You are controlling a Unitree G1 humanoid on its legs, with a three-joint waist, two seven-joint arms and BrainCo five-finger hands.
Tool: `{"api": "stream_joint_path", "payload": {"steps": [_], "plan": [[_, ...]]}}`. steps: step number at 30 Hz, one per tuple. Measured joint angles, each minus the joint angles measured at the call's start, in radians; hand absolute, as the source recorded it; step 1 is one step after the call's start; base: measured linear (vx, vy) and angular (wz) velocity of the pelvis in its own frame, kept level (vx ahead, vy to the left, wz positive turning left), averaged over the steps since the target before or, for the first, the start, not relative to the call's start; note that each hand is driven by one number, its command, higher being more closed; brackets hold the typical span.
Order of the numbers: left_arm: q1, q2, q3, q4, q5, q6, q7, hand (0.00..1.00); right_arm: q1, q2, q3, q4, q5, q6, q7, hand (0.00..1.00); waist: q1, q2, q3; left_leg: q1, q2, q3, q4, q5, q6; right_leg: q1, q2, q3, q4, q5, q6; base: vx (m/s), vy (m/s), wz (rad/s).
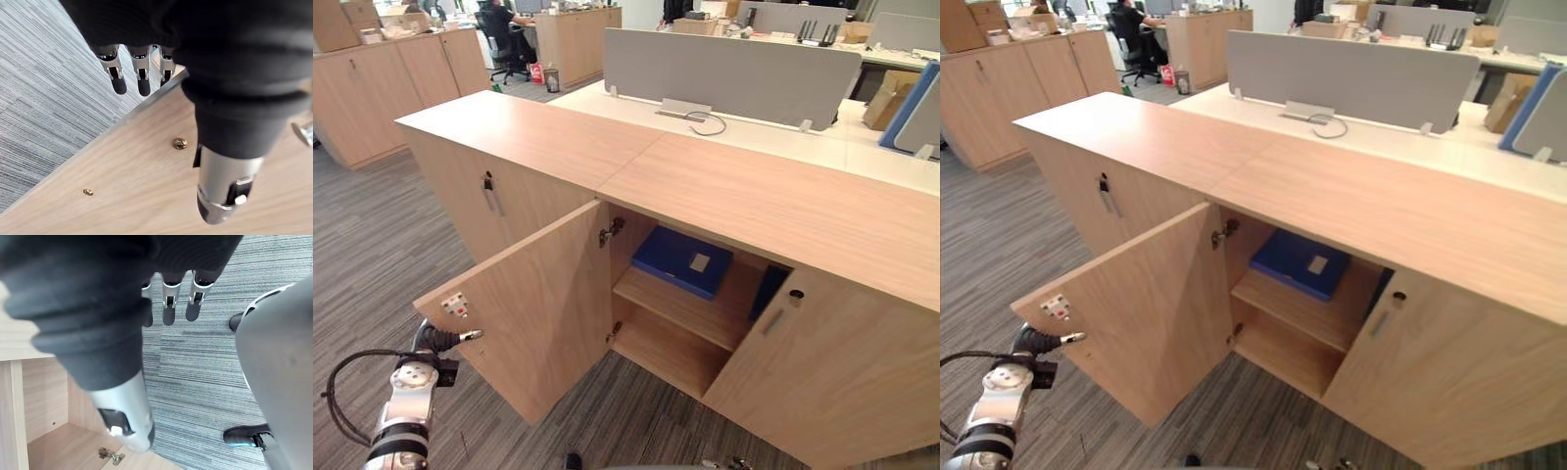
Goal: Walk over to the cabinet, pick up the folder, carry it to the office cabinet, place the folder inside the office cabinet, then close the office cabinet door
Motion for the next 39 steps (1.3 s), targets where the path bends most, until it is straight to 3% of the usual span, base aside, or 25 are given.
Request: {"api": "stream_joint_path", "payload": {"steps": [14, 18, 20, 23, 27, 31, 32, 34, 37, 39], "plan": [[0.0, 0.059, -0.074, 0.032, 0.021, 0.01, 0.019, 0.0, -0.018, -0.028, -0.038, 0.061, -0.002, -0.004, 0.017, 0.0, 0.001, -0.004, -0.003, 0.009, 0.003, 0.029, 0.0, -0.012, -0.006, -0.011, -0.003, 0.032, -0.01, 0.01, -0.001, 0.0, 0.013, -0.07], [0.102, 0.024, -0.121, -0.125, 0.004, 0.011, 0.044, 0.0, -0.019, -0.046, -0.046, 0.085, -0.025, -0.002, 0.017, 0.0, 0.008, -0.003, -0.008, -0.019, -0.004, 0.02, 0.004, -0.004, 0.001, -0.036, -0.008, 0.031, -0.008, 0.017, 0.006, 0.0, 0.025, 0.04], [0.17, -0.008, -0.17, -0.196, -0.064, 0.001, 0.043, 0.0, -0.019, -0.048, -0.08, 0.091, -0.041, 0.002, 0.016, 0.0, 0.019, 0.001, -0.01, -0.019, -0.014, 0.02, 0.005, 0.001, 0.008, -0.036, -0.018, 0.031, -0.005, 0.019, 0.01, 0.0, 0.048, 0.03], [0.278, -0.08, -0.348, -0.23, -0.315, -0.046, 0.03, 0.0, -0.036, -0.055, -0.094, 0.117, -0.052, 0.004, 0.014, 0.0, 0.023, 0.015, -0.011, -0.019, -0.026, 0.024, 0.005, 0.008, 0.017, -0.044, -0.032, 0.034, 0.005, 0.025, 0.02, -0.03, 0.054, -0.02], [0.322, -0.137, -0.625, -0.284, -0.468, -0.06, -0.05, 0.0, -0.068, -0.063, -0.107, 0.133, -0.078, 0.005, 0.007, 0.0, 0.016, 0.021, -0.009, -0.038, -0.021, 0.03, 0.0, 0.007, 0.022, -0.082, -0.031, 0.058, 0.016, 0.025, 0.02, -0.09, 0.042, -0.14], [0.254, -0.189, -0.93, -0.354, -0.554, -0.073, -0.158, 0.0, -0.097, -0.07, -0.101, 0.149, -0.078, 0.009, -0.004, 0.0, -0.046, 0.018, -0.01, -0.04, -0.019, 0.061, 0.0, 0.006, 0.025, -0.118, -0.032, 0.116, 0.016, 0.031, 0.014, -0.06, 0.04, -0.33], [0.231, -0.217, -0.93, -0.356, -0.559, -0.078, -0.165, 0.0, -0.097, -0.072, -0.103, 0.149, -0.079, 0.01, -0.004, 0.0, -0.053, 0.017, -0.011, -0.04, -0.019, 0.071, 0.0, 0.005, 0.027, -0.124, -0.033, 0.122, 0.016, 0.034, 0.011, -0.02, 0.033, -0.45], [0.154, -0.241, -0.983, -0.388, -0.554, -0.095, -0.262, 0.0, -0.106, -0.083, -0.108, 0.149, -0.081, 0.018, -0.004, 0.0, -0.075, 0.013, -0.013, -0.035, -0.017, 0.107, 0.002, -0.001, 0.027, -0.148, -0.036, 0.164, 0.017, 0.054, 0.007, 0.0, 0.027, -0.51], [0.161, -0.294, -0.926, -0.342, -0.582, -0.092, -0.287, 0.0, -0.123, -0.104, -0.11, 0.149, -0.082, 0.025, -0.005, 0.0, -0.084, 0.013, -0.006, -0.014, -0.002, 0.181, 0.006, -0.021, 0.022, -0.201, -0.032, 0.193, 0.065, 0.075, 0.009, 0.05, 0.012, -0.82], [0.196, -0.345, -0.788, -0.261, -0.614, -0.087, -0.267, 0.0, -0.136, -0.109, -0.111, 0.145, -0.08, 0.027, -0.005, 0.0, -0.081, 0.014, 0.012, 0.013, 0.027, 0.235, 0.008, -0.045, 0.025, -0.245, -0.031, 0.01, 0.147, 0.082, -0.016, 0.04, -0.045, -0.82]]}}
